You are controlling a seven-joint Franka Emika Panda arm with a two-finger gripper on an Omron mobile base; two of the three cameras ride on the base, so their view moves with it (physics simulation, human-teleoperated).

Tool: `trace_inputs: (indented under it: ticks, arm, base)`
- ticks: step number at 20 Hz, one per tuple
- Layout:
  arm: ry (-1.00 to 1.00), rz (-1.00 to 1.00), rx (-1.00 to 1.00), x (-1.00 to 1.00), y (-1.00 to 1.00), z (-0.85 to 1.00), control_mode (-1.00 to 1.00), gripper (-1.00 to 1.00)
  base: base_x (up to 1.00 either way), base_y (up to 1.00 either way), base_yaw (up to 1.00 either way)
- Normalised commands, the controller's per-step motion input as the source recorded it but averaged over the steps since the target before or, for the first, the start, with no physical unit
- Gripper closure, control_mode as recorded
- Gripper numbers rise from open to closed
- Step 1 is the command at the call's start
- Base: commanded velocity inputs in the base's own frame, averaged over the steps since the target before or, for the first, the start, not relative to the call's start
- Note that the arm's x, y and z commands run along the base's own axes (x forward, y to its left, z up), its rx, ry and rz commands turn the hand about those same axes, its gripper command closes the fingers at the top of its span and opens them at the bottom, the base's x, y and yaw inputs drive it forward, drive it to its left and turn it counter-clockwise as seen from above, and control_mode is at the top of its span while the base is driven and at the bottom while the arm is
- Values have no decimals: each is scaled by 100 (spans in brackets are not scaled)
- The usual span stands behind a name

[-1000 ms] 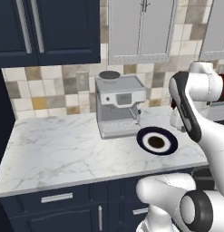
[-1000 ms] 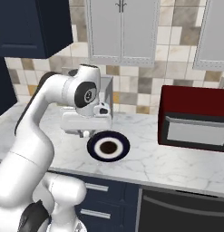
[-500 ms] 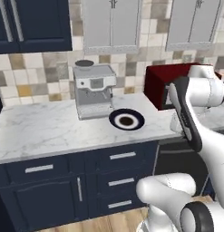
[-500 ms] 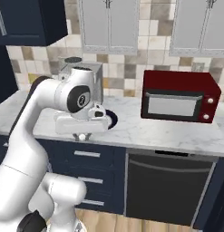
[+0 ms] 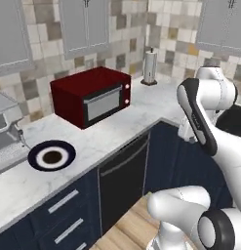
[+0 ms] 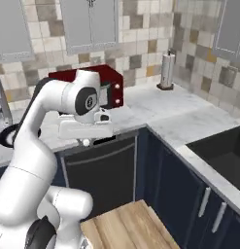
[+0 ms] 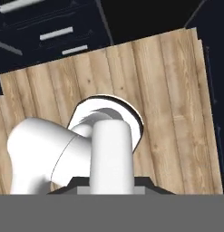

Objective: Pick up the marshmallow and place it in the cup of hot chocolate on the dining counter.

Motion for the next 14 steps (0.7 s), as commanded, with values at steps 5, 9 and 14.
trace_inputs:
  ticks: [5,9,14]
  arm:
    - [0,0,0,0,0,0,100,100]
    - [0,0,0,0,0,0,100,100]
    - [0,0,0,0,0,0,100,100]
  base:
    - [0,0,-100]
    - [0,0,-100]
    - [0,0,-99]
